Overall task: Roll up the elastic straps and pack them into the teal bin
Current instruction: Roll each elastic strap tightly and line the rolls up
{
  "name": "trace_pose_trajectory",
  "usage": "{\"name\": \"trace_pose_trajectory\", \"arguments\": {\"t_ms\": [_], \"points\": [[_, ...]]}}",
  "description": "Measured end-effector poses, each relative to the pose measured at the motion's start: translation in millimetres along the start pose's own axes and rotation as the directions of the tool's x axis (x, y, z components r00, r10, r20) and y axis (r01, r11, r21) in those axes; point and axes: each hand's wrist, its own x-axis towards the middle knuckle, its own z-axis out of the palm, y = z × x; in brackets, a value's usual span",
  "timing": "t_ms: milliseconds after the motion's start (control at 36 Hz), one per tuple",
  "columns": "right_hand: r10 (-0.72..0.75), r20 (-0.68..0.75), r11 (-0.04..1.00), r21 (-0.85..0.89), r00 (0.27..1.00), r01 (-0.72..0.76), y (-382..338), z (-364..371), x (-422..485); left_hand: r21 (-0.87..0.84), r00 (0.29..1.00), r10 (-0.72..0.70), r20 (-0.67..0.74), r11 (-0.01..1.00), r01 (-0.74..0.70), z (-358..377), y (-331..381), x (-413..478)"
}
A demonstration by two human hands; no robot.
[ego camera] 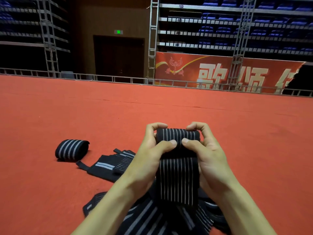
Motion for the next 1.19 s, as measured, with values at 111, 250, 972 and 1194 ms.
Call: {"name": "trace_pose_trajectory", "arguments": {"t_ms": [111,250,972,1194], "points": [[-0.07,0.006,0.992,-0.107,0.998,0.07,1.8,-1.1,0.9,-0.088,0.998,-0.065,-0.014,0.994,0.064,5.9,1.7,-0.2],[-0.056,0.046,0.997,-0.058,0.997,0.059,0.8,1.0,0.7,0.018,1.0,-0.017,-0.021,1.0,0.017,2.5,0.8,-0.7],[-0.03,-0.022,0.999,0.017,0.999,0.031,0.6,-2.4,0.1,0.111,0.988,0.113,-0.11,0.989,-0.1,-11.9,9.6,1.2],[-0.011,-0.148,1.0,-0.002,0.989,0.011,2.5,0.1,-0.1,0.147,0.992,0.077,-0.099,0.987,-0.062,-18.5,5.9,3.4]]}}
